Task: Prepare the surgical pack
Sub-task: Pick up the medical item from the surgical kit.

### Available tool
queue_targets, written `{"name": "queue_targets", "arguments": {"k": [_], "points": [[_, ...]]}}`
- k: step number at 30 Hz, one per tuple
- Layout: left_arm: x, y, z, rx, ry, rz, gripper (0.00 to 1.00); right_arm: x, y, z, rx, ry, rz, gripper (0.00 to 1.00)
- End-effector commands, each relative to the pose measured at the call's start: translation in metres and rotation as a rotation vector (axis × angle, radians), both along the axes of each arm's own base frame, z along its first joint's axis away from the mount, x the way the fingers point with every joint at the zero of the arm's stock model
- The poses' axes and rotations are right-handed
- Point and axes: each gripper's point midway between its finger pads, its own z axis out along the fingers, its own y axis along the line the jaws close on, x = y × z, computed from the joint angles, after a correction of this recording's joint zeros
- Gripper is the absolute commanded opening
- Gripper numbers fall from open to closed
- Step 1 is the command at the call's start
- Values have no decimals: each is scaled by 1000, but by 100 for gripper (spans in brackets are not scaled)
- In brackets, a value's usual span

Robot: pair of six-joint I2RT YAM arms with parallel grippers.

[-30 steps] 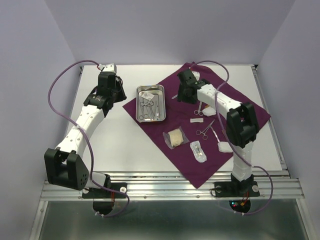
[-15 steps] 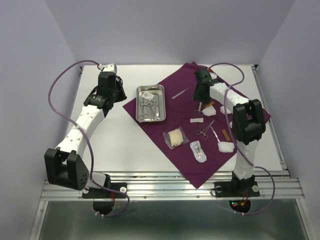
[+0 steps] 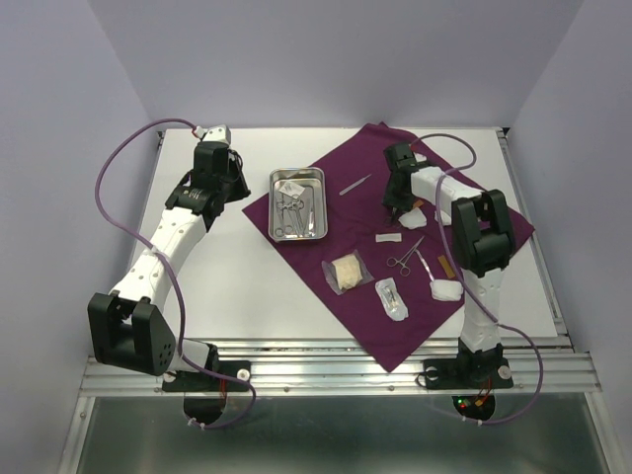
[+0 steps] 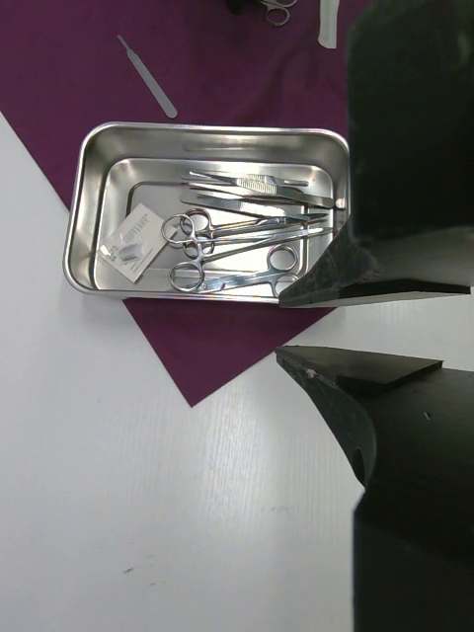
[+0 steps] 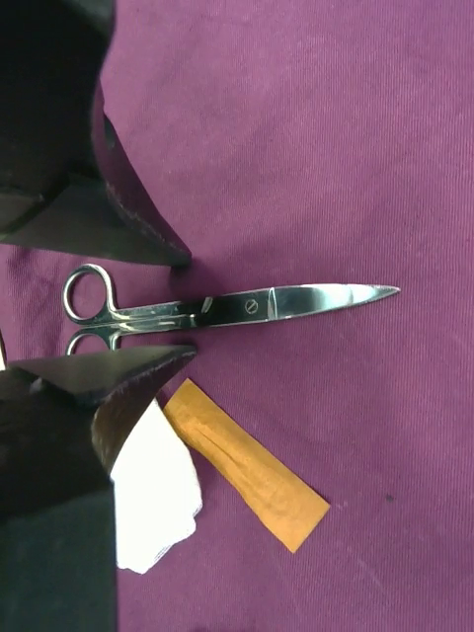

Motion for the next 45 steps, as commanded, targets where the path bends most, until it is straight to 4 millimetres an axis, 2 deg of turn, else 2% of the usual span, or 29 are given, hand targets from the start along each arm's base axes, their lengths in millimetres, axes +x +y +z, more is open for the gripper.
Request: {"name": "queue_targets", "arguments": {"k": [1,6,11,17,27,32,35,40,41,42,44,45], "points": [[2,2,9,-3,-30,8,33,5,4,-20,33,22,2,40],[1,3,10,1,-32,9,33,5,2,-16,26,14,0,19],[2,2,10,-2,-33,7,33,10,-1,19,18,-57,6,10],[3,2,7,-1,-27,7,33,13,0,51,28,-115,29,9],[3,3,7,0,-27,11,33,14,3,68,43,-143,47,9],[3,3,6,0,-24,11,33,14,13,81,51,-166,73,9],[3,3,7,0,-27,14,33,14,24,90,63,-179,99,9],[4,4,7,3,-26,18,33,8,70,113,91,-217,186,9],[4,4,7,4,-25,21,33,8,80,123,100,-232,203,9],[4,5,7,4,-26,25,33,2,102,125,109,-235,240,9],[3,6,7,5,-28,33,33,-3,122,130,111,-240,273,9],[3,6,8,6,-30,34,33,-6,143,136,125,-255,301,9]]}}
